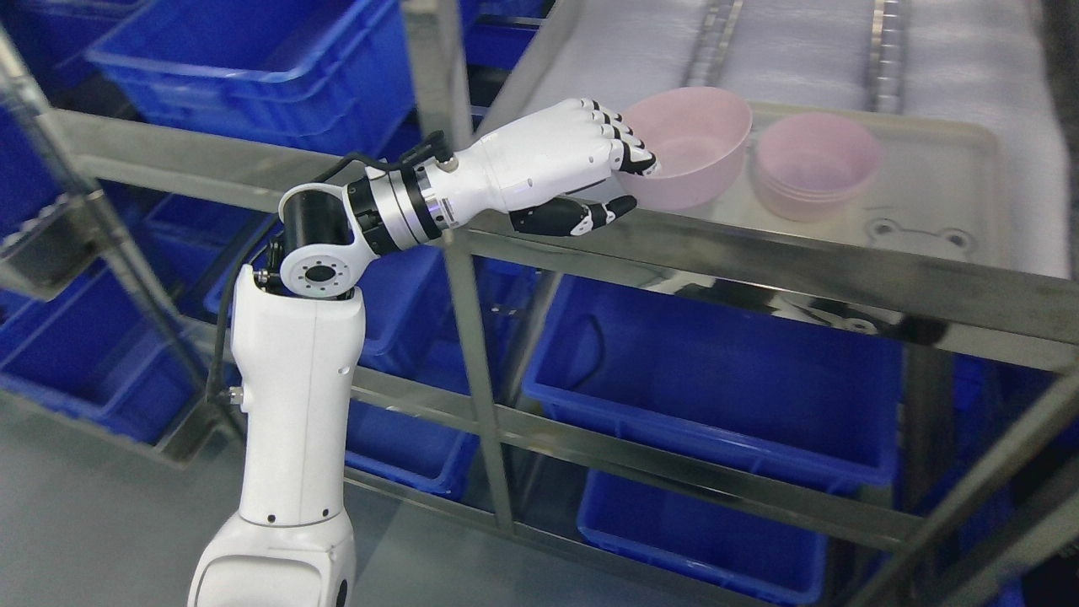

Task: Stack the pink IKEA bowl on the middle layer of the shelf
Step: 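Lower the held bowl onto the pink bowl on the tray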

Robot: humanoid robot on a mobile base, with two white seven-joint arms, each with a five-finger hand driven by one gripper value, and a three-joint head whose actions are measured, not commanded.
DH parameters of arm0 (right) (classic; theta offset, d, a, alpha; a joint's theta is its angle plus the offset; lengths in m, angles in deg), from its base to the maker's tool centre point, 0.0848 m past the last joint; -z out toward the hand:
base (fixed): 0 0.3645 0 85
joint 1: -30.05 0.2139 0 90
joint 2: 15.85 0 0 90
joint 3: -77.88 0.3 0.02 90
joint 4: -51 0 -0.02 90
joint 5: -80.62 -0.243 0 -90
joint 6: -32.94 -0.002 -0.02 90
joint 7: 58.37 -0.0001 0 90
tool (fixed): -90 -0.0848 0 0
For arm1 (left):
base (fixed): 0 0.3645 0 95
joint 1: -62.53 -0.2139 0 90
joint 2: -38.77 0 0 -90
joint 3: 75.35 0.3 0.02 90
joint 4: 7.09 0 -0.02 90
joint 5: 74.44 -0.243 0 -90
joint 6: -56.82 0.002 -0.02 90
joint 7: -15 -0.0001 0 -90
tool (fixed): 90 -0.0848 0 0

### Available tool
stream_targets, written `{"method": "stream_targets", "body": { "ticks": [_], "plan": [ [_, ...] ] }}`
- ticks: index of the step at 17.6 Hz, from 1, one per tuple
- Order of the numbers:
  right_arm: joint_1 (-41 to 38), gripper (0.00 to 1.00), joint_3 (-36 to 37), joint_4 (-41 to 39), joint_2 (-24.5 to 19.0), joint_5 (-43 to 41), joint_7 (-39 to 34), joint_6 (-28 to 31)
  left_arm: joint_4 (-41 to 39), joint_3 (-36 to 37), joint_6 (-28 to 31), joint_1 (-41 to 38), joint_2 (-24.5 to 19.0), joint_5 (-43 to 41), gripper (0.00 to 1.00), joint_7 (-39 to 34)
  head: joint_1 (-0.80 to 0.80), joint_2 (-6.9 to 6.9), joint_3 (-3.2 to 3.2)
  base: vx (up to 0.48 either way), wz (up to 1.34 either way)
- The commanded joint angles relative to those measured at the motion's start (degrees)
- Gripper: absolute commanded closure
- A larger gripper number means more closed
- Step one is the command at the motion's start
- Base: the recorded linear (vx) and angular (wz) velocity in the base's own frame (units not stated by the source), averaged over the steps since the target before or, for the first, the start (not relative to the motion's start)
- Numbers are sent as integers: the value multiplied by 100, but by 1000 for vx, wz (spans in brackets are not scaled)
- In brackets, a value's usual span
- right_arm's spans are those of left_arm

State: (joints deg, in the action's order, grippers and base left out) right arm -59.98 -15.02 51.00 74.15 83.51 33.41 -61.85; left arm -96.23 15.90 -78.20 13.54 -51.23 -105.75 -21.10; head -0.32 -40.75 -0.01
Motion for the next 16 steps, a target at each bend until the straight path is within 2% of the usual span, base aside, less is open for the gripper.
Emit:
{"method": "stream_targets", "body": {
  "ticks": [1,5,12,16],
  "plan": [
    [-120,0,0,-100,100,0,-29,5,441,-538,2,582,-100,-752,98,225,0,0,0,9,-1116],
    [-120,0,0,-100,100,0,-29,5,521,-538,2,645,-122,-1333,98,348,0,0,0,38,-919],
    [-120,0,0,-100,100,0,-29,5,468,-609,2,610,-931,-1536,98,472,0,3,0,59,-365],
    [-120,0,0,-100,100,0,-29,5,442,-530,2,478,-766,-1509,97,472,0,3,0,19,-100]
  ]
}}
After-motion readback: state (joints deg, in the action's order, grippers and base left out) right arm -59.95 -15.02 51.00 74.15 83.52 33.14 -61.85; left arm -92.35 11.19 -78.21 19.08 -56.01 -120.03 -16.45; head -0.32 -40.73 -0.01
